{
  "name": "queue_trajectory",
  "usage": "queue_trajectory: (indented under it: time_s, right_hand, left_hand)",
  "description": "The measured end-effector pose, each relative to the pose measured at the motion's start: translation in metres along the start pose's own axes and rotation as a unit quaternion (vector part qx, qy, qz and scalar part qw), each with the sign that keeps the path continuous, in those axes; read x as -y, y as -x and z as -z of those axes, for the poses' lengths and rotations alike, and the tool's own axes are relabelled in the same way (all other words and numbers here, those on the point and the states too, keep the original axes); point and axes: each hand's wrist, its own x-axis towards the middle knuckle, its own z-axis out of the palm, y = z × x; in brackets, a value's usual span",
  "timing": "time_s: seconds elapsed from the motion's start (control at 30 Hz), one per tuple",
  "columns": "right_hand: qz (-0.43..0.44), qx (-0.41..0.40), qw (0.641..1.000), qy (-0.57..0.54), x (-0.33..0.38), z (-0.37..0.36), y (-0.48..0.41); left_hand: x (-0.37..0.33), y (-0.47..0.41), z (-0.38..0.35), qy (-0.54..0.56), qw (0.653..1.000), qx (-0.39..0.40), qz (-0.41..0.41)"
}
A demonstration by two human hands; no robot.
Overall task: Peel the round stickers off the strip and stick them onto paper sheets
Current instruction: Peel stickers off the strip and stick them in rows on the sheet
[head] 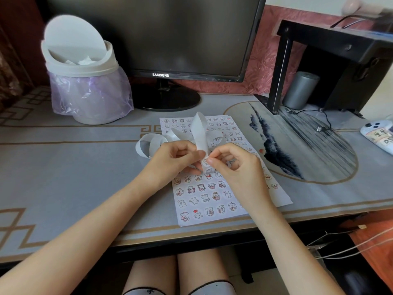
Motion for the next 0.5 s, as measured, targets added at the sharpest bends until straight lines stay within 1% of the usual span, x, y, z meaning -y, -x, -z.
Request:
queue_trajectory:
  time_s: [0.2, 0.27, 0.37, 0.5]
  right_hand:
    - [0.062, -0.013, 0.995, 0.077, -0.002, -0.001, 0.003]
    - [0.068, -0.014, 0.994, 0.089, -0.002, -0.002, 0.005]
    - [0.054, -0.007, 0.997, 0.062, 0.001, -0.001, 0.007]
    - [0.004, 0.017, 0.999, -0.041, 0.011, 0.008, 0.01]
  left_hand:
    - [-0.001, 0.0, -0.001, 0.001, 1.0, 0.0, 0.011]
    - [-0.002, 0.0, -0.001, 0.001, 1.0, -0.004, 0.015]
    - [-0.002, 0.0, -0.001, 0.002, 1.0, -0.011, 0.023]
    - [-0.001, -0.001, -0.001, 0.01, 0.999, -0.016, 0.033]
